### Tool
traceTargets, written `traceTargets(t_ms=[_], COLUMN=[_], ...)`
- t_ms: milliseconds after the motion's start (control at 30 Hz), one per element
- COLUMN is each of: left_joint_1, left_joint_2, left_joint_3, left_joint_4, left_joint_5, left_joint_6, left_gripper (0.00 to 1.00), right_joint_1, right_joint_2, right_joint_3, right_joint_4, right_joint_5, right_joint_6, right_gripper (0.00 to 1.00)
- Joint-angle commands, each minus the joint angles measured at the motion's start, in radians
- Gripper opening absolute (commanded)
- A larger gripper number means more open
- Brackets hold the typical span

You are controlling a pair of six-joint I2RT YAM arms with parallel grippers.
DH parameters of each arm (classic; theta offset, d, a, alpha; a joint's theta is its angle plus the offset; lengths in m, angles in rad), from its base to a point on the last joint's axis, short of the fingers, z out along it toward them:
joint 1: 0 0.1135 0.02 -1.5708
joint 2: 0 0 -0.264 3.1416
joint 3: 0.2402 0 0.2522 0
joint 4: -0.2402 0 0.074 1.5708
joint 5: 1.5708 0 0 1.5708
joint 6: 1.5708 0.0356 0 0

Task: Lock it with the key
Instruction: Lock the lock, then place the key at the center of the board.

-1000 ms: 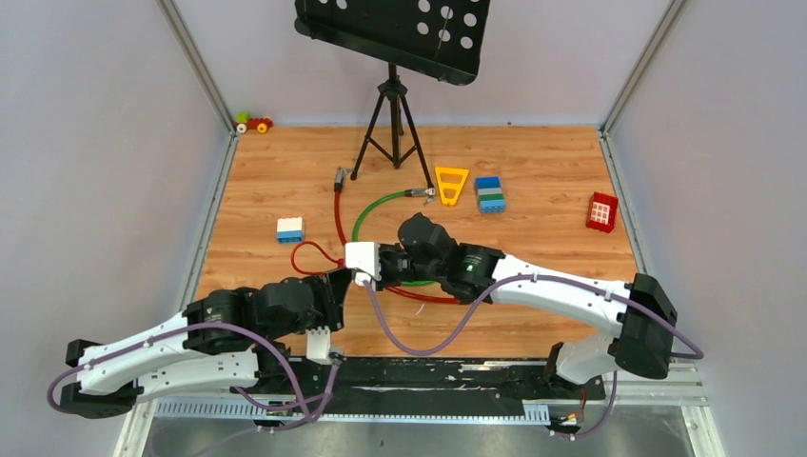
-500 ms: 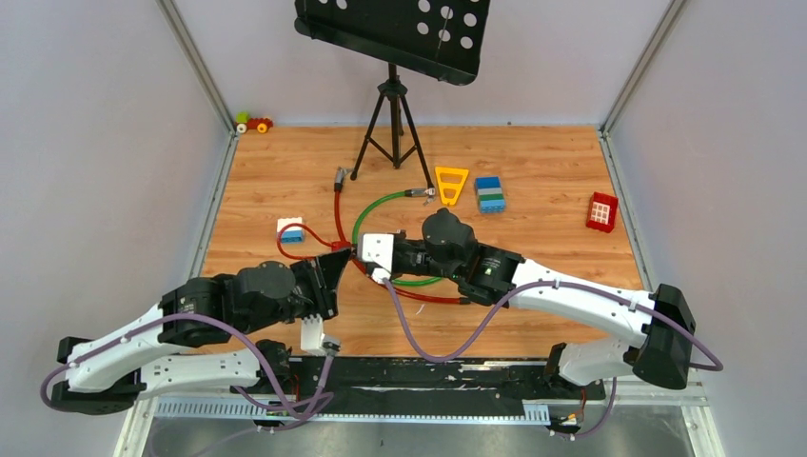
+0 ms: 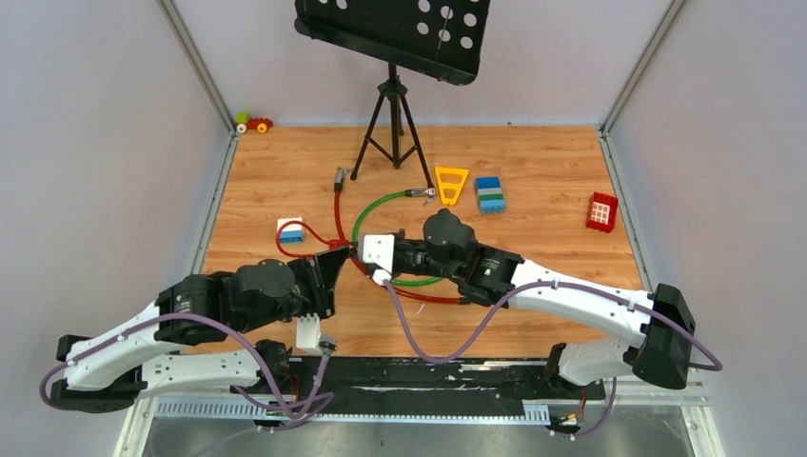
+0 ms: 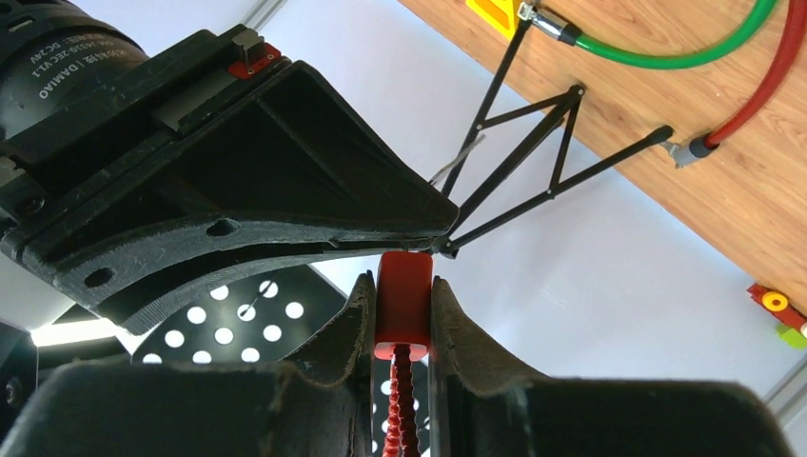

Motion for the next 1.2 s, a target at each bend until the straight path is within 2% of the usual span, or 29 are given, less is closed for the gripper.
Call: traceTargets(t_ms=[0,200,433,633,967,1167], left_joint_1=[-0.007,-0.008,-0.007,-0.007,-0.007,-0.007], left_joint_2=[-0.13,-0.126,-0.111,-0.092,-0.138,-0.14], left_joint_3=[0.22,0.081,-0.069,-0.105,-0.15,-0.153], left_joint_4=[0.188,0.252,0.375,0.424,0.518,0.559], left_joint_5=[-0.161,-0.079,0.082,0.099,0.082,0.118], left_joint_6=[0.011,-0.073,-0.176,-0.234,-0.352,-0.426], left_gripper=[0.0,0.0,0.0,0.0,0.0,0.0], right_joint_1=[-0.217,-0.213,-0.185,-0.18,-0.183,-0.184], right_joint_2=[0.065,-0.06,-0.194,-0.261,-0.395,-0.432], right_joint_3=[-0.142,0.046,0.176,0.241,0.132,0.123], right_joint_4=[-0.623,-0.627,-0.651,-0.757,-0.737,-0.679], right_joint_5=[0.501,0.287,0.1,0.13,0.317,0.215], right_joint_6=[-0.048,-0.036,-0.148,-0.203,-0.201,-0.142], right_gripper=[0.0,0.0,0.0,0.0,0.0,0.0])
